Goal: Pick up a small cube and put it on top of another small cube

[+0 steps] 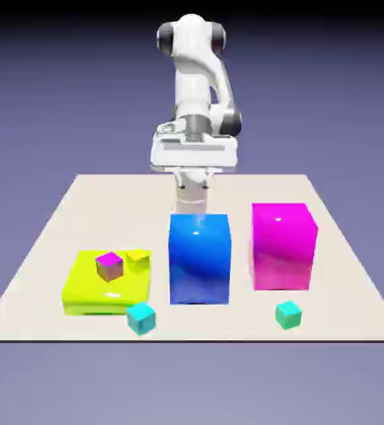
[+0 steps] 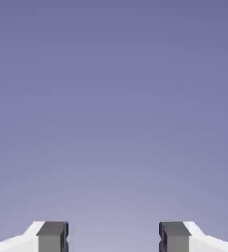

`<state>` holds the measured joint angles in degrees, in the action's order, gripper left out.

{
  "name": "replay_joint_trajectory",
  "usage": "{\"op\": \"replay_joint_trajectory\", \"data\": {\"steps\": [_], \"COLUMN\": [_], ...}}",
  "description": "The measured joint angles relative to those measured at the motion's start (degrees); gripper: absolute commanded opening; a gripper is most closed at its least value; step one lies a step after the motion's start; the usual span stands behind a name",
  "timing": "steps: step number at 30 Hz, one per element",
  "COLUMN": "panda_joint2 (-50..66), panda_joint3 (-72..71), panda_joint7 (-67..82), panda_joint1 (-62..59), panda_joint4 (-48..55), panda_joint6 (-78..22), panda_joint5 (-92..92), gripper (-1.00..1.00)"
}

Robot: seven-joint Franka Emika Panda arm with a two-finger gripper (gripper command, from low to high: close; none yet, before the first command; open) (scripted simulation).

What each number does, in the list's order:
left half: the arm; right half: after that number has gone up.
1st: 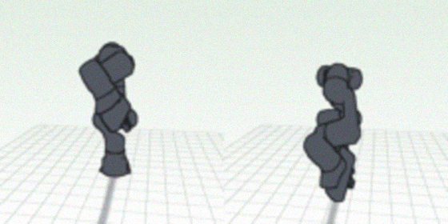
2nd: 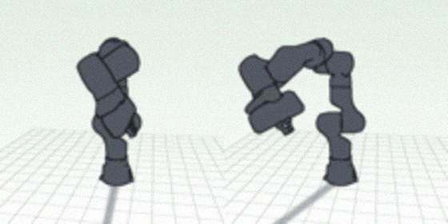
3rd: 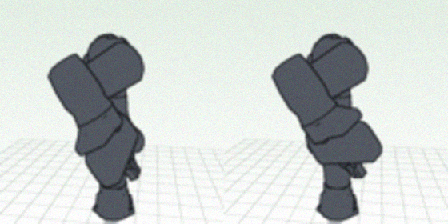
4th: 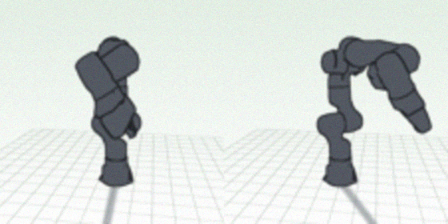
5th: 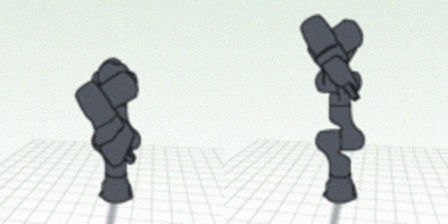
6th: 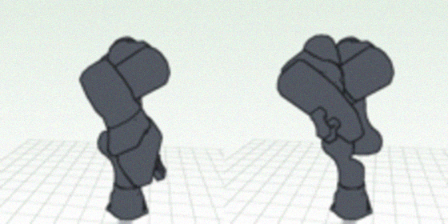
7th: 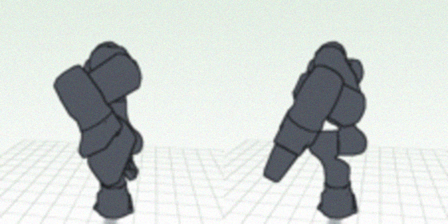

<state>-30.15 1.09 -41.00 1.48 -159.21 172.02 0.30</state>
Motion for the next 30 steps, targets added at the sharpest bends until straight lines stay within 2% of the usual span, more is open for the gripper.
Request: {"op": "replay_joint_trajectory", "data": {"steps": [30], "panda_joint2": [62.29], "panda_joint3": [27.05], "panda_joint7": [36.13], "panda_joint1": [19.61], "panda_joint4": [44.51], "panda_joint6": [-49.41], "panda_joint5": [7.34], "gripper": [0.0]}}
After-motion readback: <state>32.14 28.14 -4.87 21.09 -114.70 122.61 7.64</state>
